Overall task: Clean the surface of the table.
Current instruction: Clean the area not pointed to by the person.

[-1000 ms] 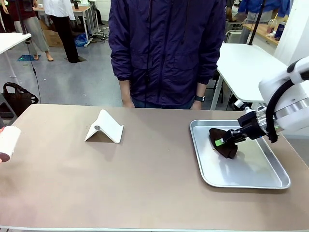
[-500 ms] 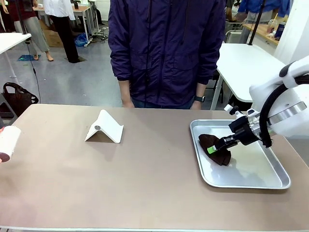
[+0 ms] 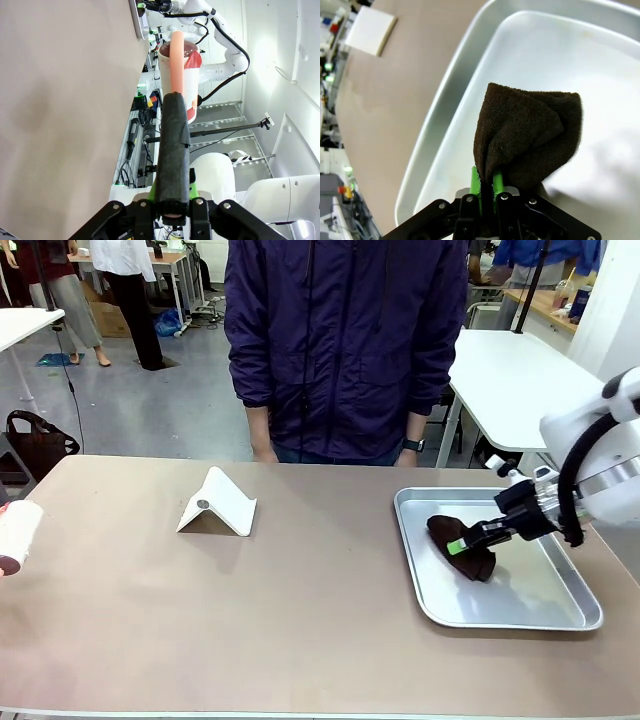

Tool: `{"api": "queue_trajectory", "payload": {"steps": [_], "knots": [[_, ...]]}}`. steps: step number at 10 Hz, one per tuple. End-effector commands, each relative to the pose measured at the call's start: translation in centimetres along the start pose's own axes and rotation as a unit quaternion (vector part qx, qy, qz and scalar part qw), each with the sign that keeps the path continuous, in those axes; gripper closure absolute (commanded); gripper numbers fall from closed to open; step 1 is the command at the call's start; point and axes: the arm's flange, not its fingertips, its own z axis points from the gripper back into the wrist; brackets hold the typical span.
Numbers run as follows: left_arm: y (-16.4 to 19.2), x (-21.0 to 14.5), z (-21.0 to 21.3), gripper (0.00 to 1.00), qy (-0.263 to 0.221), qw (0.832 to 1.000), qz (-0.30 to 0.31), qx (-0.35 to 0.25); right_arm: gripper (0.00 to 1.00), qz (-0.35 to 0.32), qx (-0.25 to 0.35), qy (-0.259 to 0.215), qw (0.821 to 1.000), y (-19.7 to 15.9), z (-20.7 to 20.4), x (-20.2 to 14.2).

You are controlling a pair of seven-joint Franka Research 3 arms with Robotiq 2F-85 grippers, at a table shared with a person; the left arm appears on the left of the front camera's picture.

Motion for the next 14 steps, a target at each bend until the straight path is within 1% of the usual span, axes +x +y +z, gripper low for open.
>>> {"api": "queue_trajectory", "payload": {"steps": [1,3,5,7,9,10,11,13,14], "knots": [[-0.5,-0.1,-0.2,0.78,-0.005,1.0,-0.007,-0.003,0.89,-0.029,-0.014,-0.024,0.999,-2.6,2.0,-1.3],[-0.5,-0.1,-0.2,0.78,-0.005,1.0,-0.007,-0.003,0.89,-0.058,-0.005,-0.04,0.998,-4.3,4.0,-1.9],[-0.5,-0.1,-0.2,0.78,-0.005,1.0,-0.007,-0.003,0.89,-0.082,0.016,-0.069,0.994,-5.6,5.6,-2.4],[-0.5,-0.1,-0.2,0.78,-0.005,1.0,-0.007,-0.003,0.89,-0.093,0.09,-0.105,0.986,-5.7,6.9,-2.5],[-0.5,-0.1,-0.2,0.78,-0.005,1.0,-0.007,-0.003,0.89,-0.135,0.17,-0.147,0.965,-5.4,8.6,-2.5],[-0.5,-0.1,-0.2,0.78,-0.005,1.0,-0.007,-0.003,0.89,-0.152,0.209,-0.156,0.953,-5.1,9.6,-2.6],[-0.5,-0.1,-0.2,0.78,-0.005,1.0,-0.007,-0.003,0.89,-0.17,0.252,-0.16,0.939,-4.5,10.7,-3.0],[-0.5,-0.1,-0.2,0.78,-0.005,1.0,-0.007,-0.003,0.89,-0.24,0.3,-0.142,0.912,-2.9,12.9,-4.3],[-0.5,-0.1,-0.2,0.78,-0.005,1.0,-0.007,-0.003,0.89,-0.245,0.321,-0.147,0.903,-1.8,14.6,-5.3]]}}
